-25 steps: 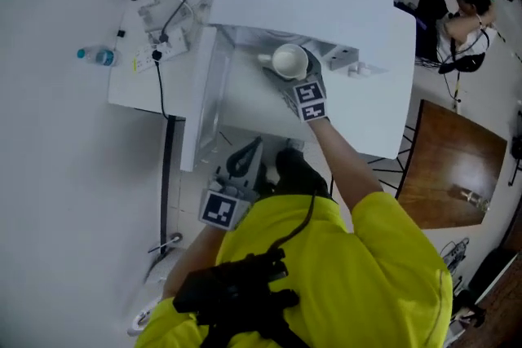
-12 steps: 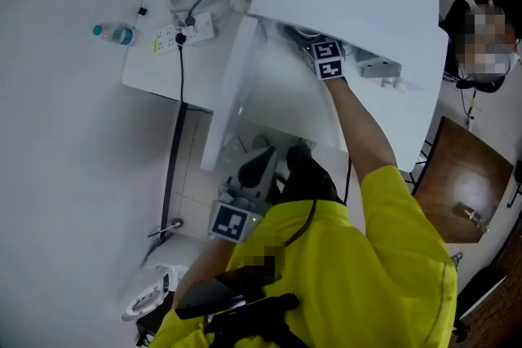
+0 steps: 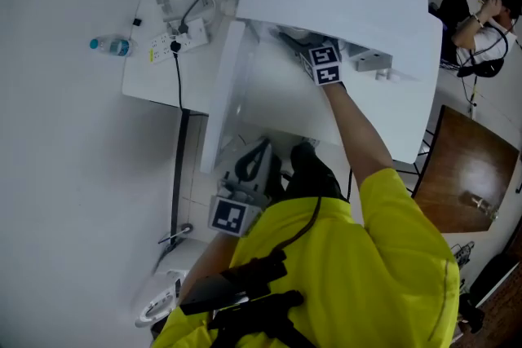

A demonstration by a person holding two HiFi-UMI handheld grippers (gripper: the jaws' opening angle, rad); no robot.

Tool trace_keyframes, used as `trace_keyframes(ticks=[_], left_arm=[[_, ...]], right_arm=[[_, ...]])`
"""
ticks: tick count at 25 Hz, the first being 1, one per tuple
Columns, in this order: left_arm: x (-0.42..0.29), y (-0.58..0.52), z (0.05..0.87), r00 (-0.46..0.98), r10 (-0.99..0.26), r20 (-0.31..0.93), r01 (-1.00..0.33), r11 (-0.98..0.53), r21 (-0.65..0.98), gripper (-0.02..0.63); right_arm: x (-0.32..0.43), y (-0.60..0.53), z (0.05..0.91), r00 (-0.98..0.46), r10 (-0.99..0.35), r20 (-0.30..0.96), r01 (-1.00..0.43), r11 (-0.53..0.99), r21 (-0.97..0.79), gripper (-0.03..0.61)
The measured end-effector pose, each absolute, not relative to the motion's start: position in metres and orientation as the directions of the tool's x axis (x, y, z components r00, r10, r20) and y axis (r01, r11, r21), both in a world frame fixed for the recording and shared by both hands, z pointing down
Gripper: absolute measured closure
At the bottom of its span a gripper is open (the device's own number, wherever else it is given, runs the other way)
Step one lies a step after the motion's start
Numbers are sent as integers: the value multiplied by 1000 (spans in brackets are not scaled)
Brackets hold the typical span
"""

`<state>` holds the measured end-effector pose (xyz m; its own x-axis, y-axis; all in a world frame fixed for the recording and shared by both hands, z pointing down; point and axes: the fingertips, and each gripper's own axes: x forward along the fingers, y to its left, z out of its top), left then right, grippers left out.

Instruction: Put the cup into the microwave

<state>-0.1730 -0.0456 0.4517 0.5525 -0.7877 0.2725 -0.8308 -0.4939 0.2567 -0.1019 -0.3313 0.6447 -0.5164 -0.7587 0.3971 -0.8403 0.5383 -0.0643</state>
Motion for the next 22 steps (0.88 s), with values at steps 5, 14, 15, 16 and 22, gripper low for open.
trace_keyframes(ticks=[5, 14, 15, 16, 22], left_arm=[[-186, -49, 444, 537, -792, 289, -841, -477, 255, 621], [-207, -63, 370, 565, -810, 157, -807, -503, 309, 621], [-207, -62, 361, 567, -812, 136, -804, -511, 303, 621], [-207, -61, 354, 567, -815, 121, -804, -516, 295, 621], [-203, -54, 332, 579, -811, 82, -797, -542, 268, 621]], right_arm=[[-87, -200, 586, -609, -699, 375, -788, 587, -185, 127], [-54, -62, 337, -570, -812, 127, -819, 548, -171, 577], [-49, -58, 326, -549, -829, 109, -832, 529, -167, 577], [-44, -55, 319, -525, -845, 98, -846, 507, -166, 577], [-22, -39, 322, -415, -903, 107, -899, 389, -201, 577]])
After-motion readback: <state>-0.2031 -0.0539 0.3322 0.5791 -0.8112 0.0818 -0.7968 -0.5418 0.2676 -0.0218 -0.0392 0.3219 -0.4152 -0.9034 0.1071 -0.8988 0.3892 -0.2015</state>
